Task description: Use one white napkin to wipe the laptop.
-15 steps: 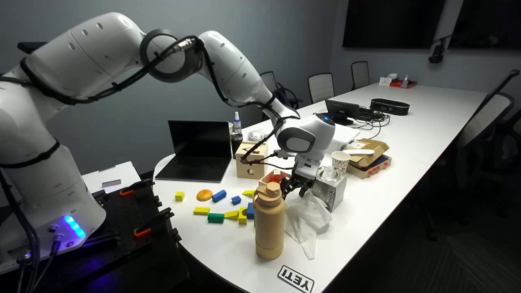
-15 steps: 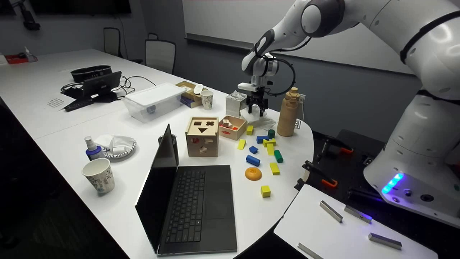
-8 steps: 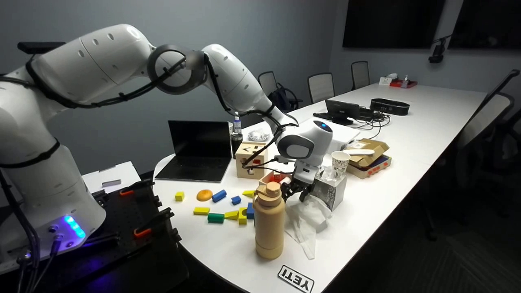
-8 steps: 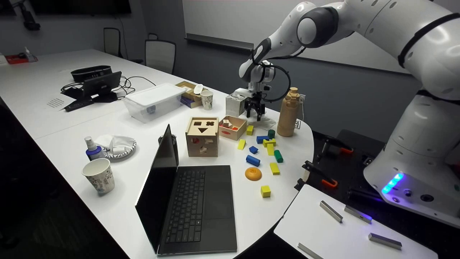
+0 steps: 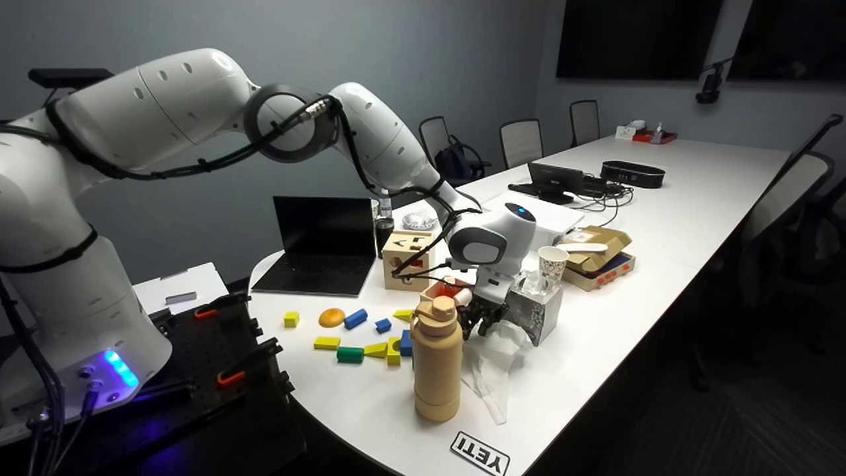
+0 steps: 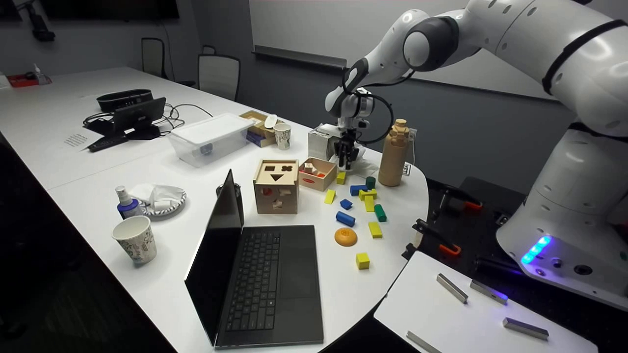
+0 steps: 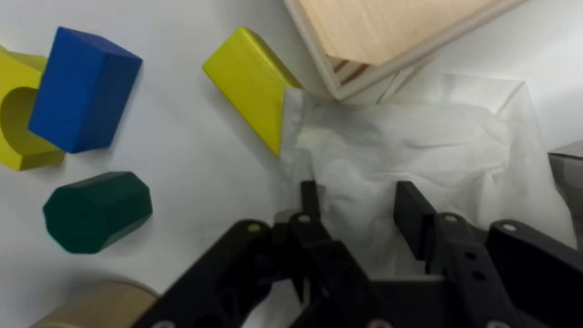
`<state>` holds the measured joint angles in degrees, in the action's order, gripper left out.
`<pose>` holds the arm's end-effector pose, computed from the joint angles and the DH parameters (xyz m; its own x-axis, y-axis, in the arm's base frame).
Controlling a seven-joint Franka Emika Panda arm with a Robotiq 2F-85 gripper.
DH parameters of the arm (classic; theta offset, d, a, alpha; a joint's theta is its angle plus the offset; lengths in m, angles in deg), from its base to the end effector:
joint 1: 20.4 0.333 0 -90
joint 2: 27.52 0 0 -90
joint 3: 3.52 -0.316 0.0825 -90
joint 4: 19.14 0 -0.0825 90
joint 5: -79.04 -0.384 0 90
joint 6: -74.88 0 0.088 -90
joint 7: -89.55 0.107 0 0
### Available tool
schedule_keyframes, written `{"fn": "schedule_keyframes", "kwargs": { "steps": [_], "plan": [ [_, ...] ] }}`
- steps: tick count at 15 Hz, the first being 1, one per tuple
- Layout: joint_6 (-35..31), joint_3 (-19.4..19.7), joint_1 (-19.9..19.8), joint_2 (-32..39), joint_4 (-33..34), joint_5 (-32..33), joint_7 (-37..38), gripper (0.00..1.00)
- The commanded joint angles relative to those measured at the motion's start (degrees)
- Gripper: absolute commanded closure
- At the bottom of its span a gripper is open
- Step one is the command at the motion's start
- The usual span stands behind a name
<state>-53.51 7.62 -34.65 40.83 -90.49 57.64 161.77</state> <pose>0.6537 -0.2663 0.0204 -0.2884 -0.9504 -0.1165 -0.9516 0.2711 0.1447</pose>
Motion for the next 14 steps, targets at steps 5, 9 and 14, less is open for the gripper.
{"fn": "schedule_keyframes", "kwargs": {
  "steps": [5,9,14],
  "plan": [
    [-1.8,0.3,1.0,0.0,0.4,2.0,4.4,1.0],
    [-2.3,0.0,1.1,-4.4,-3.8,-0.3,3.5,1.0],
    [3.0,0.6,2.1,-15.6,-11.8,-1.0,6.6,1.0]
  ]
}}
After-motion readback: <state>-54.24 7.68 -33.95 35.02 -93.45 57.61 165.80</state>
